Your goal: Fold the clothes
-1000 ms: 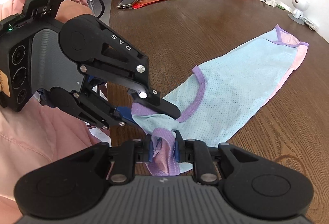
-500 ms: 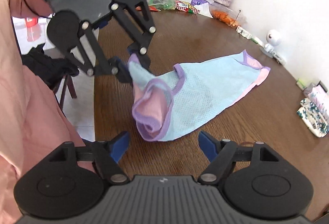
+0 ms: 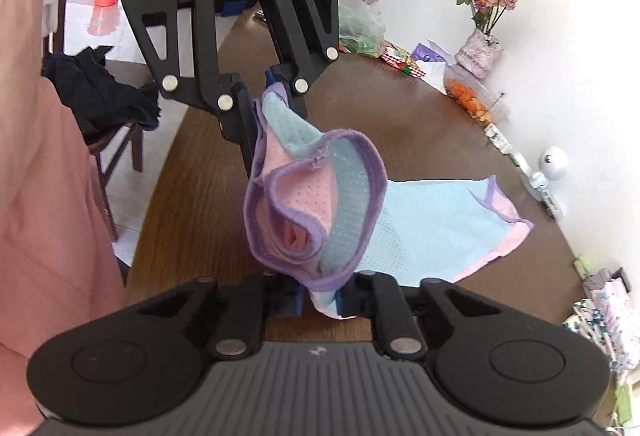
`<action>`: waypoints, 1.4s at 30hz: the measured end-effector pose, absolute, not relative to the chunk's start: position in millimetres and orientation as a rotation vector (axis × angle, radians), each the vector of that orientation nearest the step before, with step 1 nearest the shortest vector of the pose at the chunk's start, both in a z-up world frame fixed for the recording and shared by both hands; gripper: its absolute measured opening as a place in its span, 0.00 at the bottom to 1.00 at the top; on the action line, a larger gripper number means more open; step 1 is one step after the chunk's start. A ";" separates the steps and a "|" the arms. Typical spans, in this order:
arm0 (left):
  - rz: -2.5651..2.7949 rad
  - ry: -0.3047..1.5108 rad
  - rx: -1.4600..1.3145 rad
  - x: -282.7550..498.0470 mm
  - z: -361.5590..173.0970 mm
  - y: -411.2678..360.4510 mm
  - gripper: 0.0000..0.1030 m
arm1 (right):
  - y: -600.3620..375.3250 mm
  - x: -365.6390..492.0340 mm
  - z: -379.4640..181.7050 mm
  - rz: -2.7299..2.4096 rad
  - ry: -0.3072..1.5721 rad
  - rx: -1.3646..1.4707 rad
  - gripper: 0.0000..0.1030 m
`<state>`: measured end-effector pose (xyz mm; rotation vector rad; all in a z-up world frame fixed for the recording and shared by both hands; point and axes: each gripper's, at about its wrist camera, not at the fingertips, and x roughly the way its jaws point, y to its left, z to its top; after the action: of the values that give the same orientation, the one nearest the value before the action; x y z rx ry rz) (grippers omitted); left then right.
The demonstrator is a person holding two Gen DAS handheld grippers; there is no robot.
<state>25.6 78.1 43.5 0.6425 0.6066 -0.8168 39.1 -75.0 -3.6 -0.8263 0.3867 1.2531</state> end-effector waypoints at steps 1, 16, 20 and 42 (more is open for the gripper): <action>-0.834 0.618 0.628 24.6 44.8 79.6 0.12 | -75.4 41.5 0.5 1.291 0.420 -0.799 0.08; -0.800 0.791 0.157 141.5 40.0 150.7 0.19 | -47.6 203.1 17.7 1.448 0.913 -0.325 0.06; -0.766 0.842 0.050 173.5 19.6 172.3 0.24 | -48.3 238.8 -7.0 1.415 1.016 -0.208 0.11; -0.616 0.752 -0.121 168.7 12.5 204.9 0.57 | -87.9 271.2 -23.8 1.260 1.002 0.132 0.46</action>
<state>168.7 204.9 12.5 -0.1206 0.7518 -0.6159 271.2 -87.9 -23.8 0.1323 1.0016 1.2595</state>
